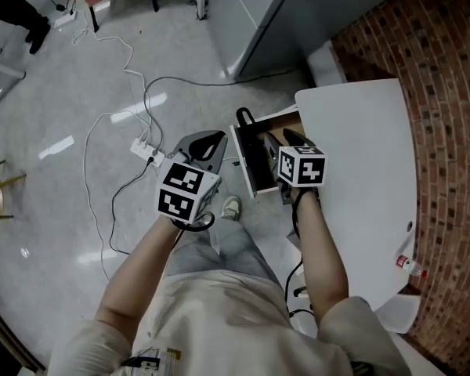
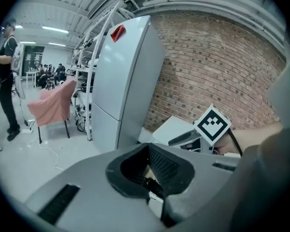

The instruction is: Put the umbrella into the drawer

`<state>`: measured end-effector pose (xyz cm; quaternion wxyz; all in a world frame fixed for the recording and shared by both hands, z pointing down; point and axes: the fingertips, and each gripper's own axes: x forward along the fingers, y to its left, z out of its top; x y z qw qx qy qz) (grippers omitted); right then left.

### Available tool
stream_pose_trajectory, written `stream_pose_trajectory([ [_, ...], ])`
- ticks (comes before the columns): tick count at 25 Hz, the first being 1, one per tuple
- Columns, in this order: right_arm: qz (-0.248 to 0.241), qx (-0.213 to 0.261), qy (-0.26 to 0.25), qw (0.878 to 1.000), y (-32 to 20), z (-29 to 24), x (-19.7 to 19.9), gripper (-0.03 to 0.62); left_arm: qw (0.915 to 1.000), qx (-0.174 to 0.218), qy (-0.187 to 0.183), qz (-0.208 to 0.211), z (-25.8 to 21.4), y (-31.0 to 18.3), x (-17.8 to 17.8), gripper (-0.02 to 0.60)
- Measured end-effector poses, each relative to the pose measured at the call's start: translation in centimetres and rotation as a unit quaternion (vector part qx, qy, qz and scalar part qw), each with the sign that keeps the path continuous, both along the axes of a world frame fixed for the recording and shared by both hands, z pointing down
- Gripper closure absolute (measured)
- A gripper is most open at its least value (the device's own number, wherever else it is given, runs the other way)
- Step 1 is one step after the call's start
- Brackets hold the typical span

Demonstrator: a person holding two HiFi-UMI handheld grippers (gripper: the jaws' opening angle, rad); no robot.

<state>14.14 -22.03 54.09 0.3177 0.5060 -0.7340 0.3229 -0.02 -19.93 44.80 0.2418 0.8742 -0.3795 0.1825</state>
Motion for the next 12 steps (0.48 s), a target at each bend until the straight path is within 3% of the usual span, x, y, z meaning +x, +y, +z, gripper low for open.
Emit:
stream_pose_trajectory([
  [7, 0.002, 0.075, 0.0, 0.997, 1.0, -12.0, -1.4, 0.512, 0.9978, 0.032, 0.031, -0.05, -7.6, 0.1, -3.4, 0.574],
  [12, -0.007, 0.152, -0.031, 0.988, 1.7, -20.9, -3.1, 0.564, 0.9936, 0.097, 0.033, -0.048, -13.5, 0.0, -4.6, 0.574],
])
